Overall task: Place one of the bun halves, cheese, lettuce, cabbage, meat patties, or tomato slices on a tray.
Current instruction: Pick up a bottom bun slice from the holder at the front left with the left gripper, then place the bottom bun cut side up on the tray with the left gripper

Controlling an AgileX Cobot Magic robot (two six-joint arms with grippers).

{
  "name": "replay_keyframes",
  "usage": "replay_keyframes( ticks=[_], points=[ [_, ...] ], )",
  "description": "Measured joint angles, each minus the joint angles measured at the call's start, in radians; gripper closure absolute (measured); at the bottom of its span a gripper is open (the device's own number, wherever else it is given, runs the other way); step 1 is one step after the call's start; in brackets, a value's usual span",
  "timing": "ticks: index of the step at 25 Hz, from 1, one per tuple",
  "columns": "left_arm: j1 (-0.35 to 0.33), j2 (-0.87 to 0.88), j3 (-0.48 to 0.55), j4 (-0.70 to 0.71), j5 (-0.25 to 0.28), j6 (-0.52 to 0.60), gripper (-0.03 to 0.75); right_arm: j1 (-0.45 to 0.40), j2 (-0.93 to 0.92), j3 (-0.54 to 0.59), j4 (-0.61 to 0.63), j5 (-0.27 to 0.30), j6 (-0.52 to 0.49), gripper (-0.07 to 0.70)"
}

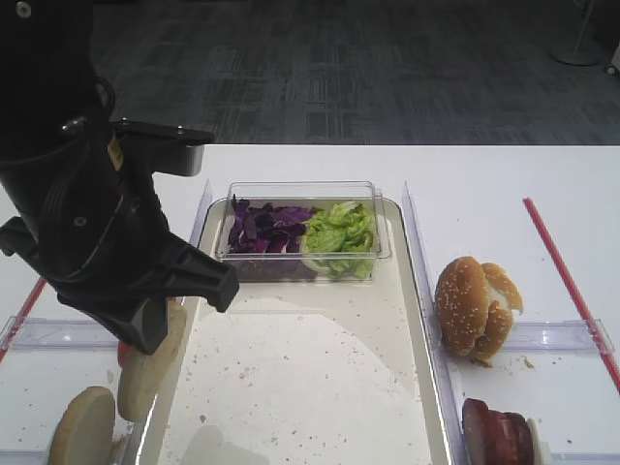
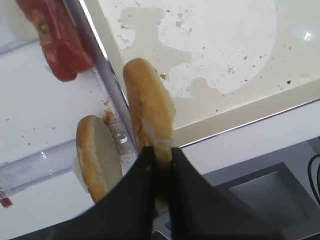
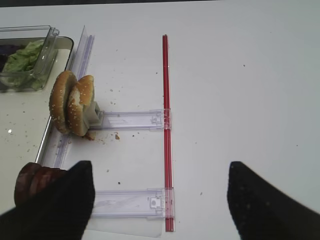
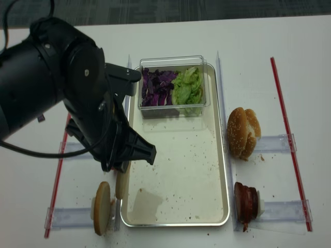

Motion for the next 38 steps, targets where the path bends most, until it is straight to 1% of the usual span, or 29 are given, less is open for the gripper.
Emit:
replay_keyframes(
  ticks=[5, 8, 14, 16, 20, 24, 29, 35, 38],
  points=[
    [0.000, 0.000, -0.001, 0.000, 0.002, 0.017, 0.692, 0.000, 0.000, 0.000, 0.000, 0.000, 0.000, 0.061],
    [0.000, 0.000, -0.001, -0.022, -0.003, 0.054, 0.692, 0.000, 0.000, 0.000, 0.000, 0.000, 0.000, 0.061],
    [0.004, 0.004, -0.002, -0.154, -0.072, 0.194, 0.692, 0.000, 0.000, 0.000, 0.000, 0.000, 0.000, 0.061],
    [0.021, 0.016, -0.002, -0.214, -0.087, 0.250, 0.692, 0.000, 0.000, 0.000, 0.000, 0.000, 0.000, 0.061],
    [0.073, 0.063, -0.003, -0.355, -0.097, 0.383, 0.692, 0.000, 0.000, 0.000, 0.000, 0.000, 0.000, 0.061],
    [0.113, 0.120, -0.003, -0.501, -0.091, 0.529, 0.692, 0.000, 0.000, 0.000, 0.000, 0.000, 0.000, 0.061],
    [0.162, 0.199, -0.009, -0.669, -0.028, 0.690, 0.692, 0.000, 0.000, 0.000, 0.000, 0.000, 0.000, 0.061],
    [0.230, 0.290, -0.021, -0.790, -0.023, 0.835, 0.694, 0.000, 0.000, 0.000, 0.000, 0.000, 0.000, 0.061],
    [0.256, 0.336, -0.050, -0.817, -0.023, 0.868, 0.694, 0.000, 0.000, 0.000, 0.000, 0.000, 0.000, 0.061]
  ],
)
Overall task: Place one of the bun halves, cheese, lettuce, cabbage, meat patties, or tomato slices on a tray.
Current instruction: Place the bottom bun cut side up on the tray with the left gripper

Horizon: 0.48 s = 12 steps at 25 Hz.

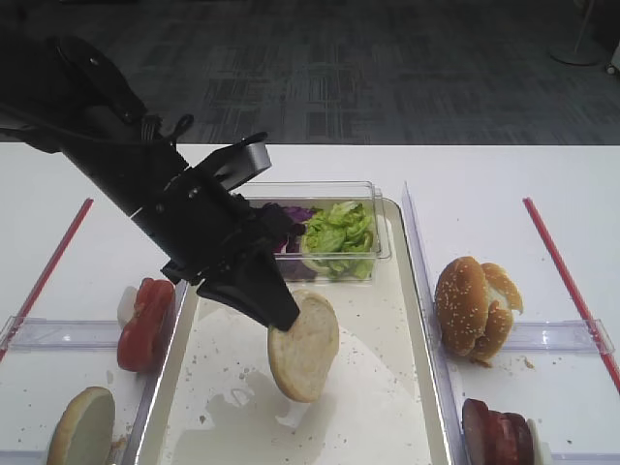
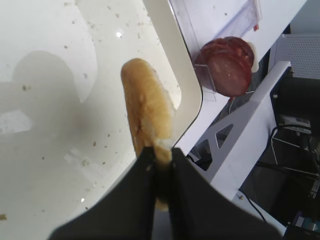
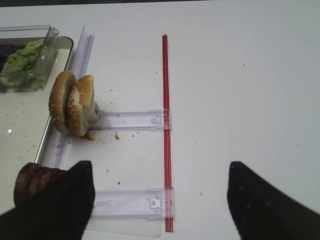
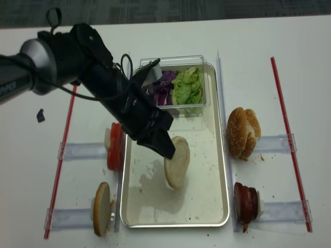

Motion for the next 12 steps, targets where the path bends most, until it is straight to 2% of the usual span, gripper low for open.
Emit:
replay_keyframes(
  ticks=[7, 12],
  points=[
    [0.042, 0.069, -0.030, 0.007, -0.002, 0.015, 0.694, 0.000, 0.000, 0.000, 0.000, 0.000, 0.000, 0.061],
    [0.047, 0.112, -0.030, 0.010, -0.004, 0.036, 0.694, 0.000, 0.000, 0.000, 0.000, 0.000, 0.000, 0.061]
  ],
)
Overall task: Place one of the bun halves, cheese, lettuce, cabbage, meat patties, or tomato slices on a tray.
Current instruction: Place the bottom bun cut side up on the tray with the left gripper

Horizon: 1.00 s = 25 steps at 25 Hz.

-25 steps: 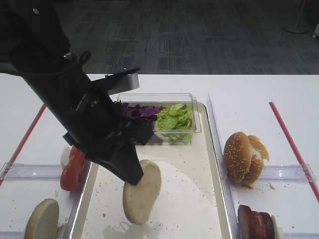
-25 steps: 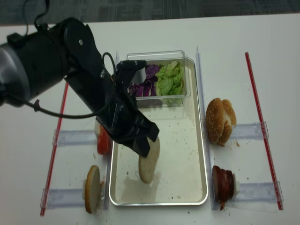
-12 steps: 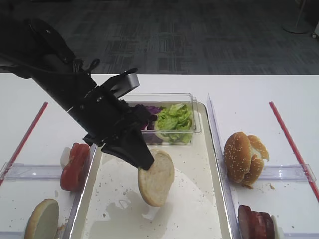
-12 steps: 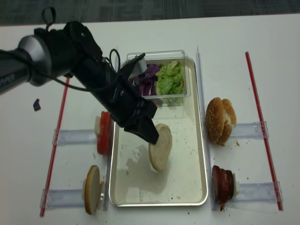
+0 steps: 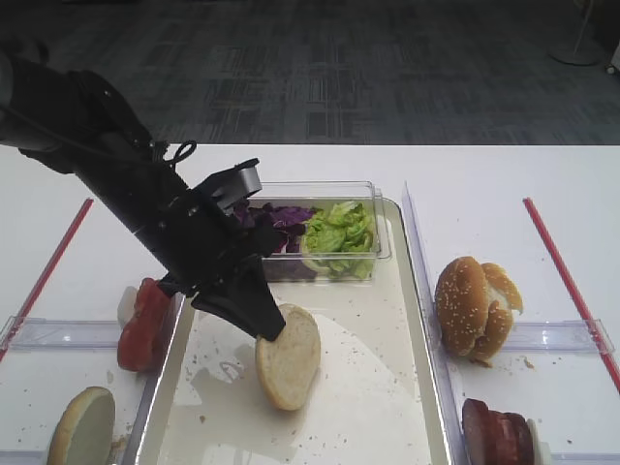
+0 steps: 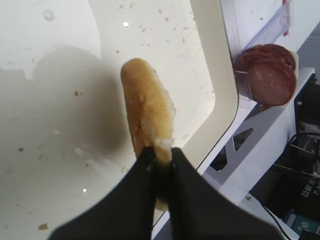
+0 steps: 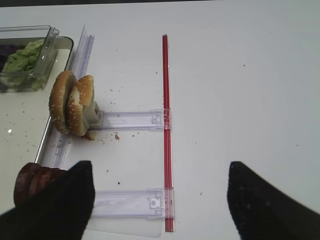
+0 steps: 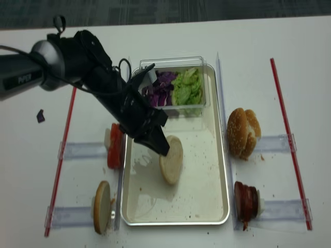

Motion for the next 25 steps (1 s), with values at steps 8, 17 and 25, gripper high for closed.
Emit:
replay_keyframes(
  ticks=[8, 17, 25],
  points=[
    [0.000, 0.061, 0.000, -0.002, -0.002, 0.022, 0.694, 0.000, 0.000, 0.000, 0.000, 0.000, 0.000, 0.061],
    [0.000, 0.083, 0.000, -0.002, -0.002, 0.028, 0.695, 0.000, 0.000, 0.000, 0.000, 0.000, 0.000, 0.061],
    [0.000, 0.083, 0.000, -0.002, -0.002, 0.028, 0.695, 0.000, 0.000, 0.000, 0.000, 0.000, 0.000, 0.061]
  ],
)
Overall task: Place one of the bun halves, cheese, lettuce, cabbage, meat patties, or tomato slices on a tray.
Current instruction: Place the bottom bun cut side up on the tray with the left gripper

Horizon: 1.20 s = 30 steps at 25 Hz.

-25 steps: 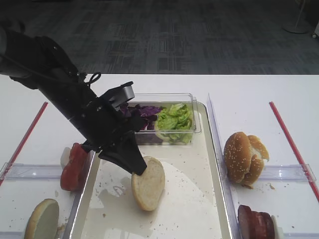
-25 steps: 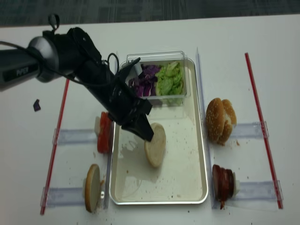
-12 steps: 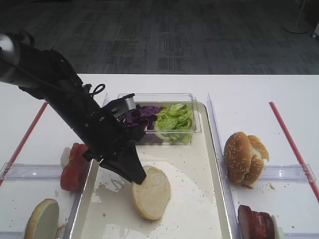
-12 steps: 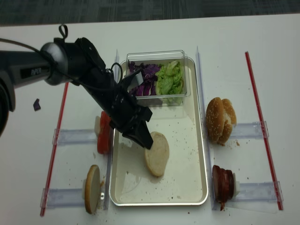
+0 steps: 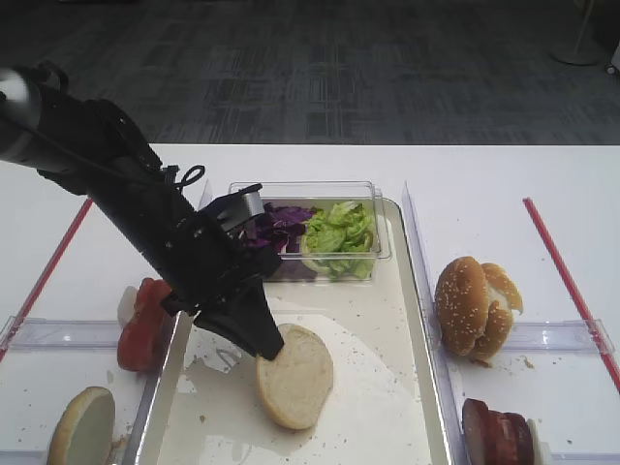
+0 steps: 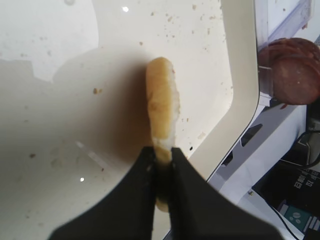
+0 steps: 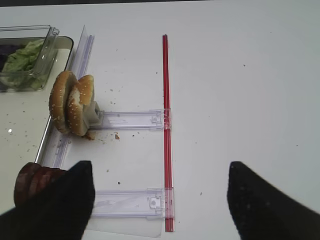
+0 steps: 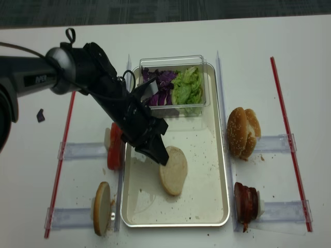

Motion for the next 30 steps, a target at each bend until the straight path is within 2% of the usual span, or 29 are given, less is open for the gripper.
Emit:
replay_keyframes(
  ticks=[13, 21, 30],
  points=[
    [0.000, 0.000, 0.000, 0.025, -0.012, 0.002, 0.677, 0.000, 0.000, 0.000, 0.000, 0.000, 0.000, 0.061],
    [0.000, 0.000, -0.022, 0.059, -0.042, 0.028, 0.508, 0.000, 0.000, 0.000, 0.000, 0.000, 0.000, 0.061],
    [0.000, 0.000, -0.091, 0.158, -0.032, 0.005, 0.414, 0.000, 0.000, 0.000, 0.000, 0.000, 0.000, 0.061]
  ],
)
